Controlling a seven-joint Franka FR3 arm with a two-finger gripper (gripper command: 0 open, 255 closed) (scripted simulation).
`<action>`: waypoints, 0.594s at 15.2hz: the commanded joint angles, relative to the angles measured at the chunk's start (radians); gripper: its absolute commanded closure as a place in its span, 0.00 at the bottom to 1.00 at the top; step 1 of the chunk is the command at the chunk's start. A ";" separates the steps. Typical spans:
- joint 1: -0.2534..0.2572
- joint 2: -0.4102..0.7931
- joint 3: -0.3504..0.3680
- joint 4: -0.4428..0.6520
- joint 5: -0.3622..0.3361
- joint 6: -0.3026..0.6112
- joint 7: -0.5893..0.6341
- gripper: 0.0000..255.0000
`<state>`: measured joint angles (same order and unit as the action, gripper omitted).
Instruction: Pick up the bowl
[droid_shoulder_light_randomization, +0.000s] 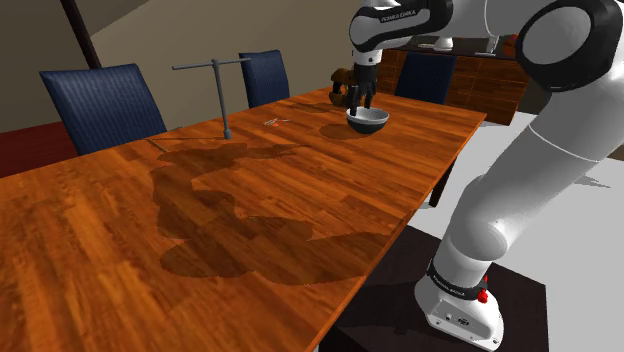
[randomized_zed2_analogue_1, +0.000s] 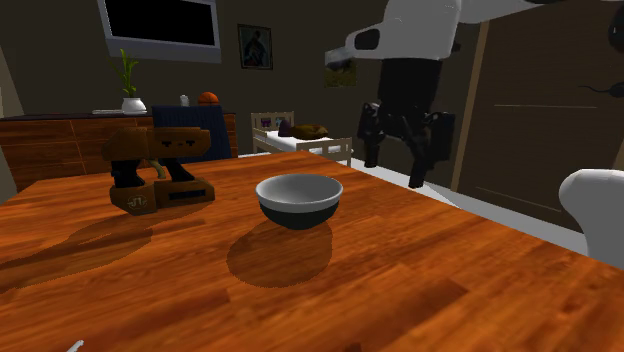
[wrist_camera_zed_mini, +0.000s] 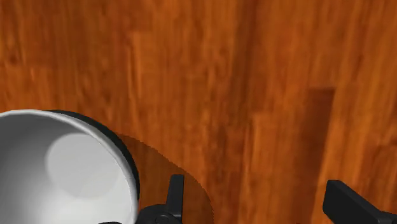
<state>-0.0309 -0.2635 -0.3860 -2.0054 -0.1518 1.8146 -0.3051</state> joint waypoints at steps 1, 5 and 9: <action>-0.004 0.068 -0.028 0.054 0.008 0.010 -0.053 0.00; -0.023 0.226 -0.079 0.196 0.047 0.015 -0.165 0.00; -0.052 0.352 -0.104 0.306 0.090 0.020 -0.247 0.00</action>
<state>-0.0770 0.0637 -0.4857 -1.7164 -0.0709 1.8274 -0.5353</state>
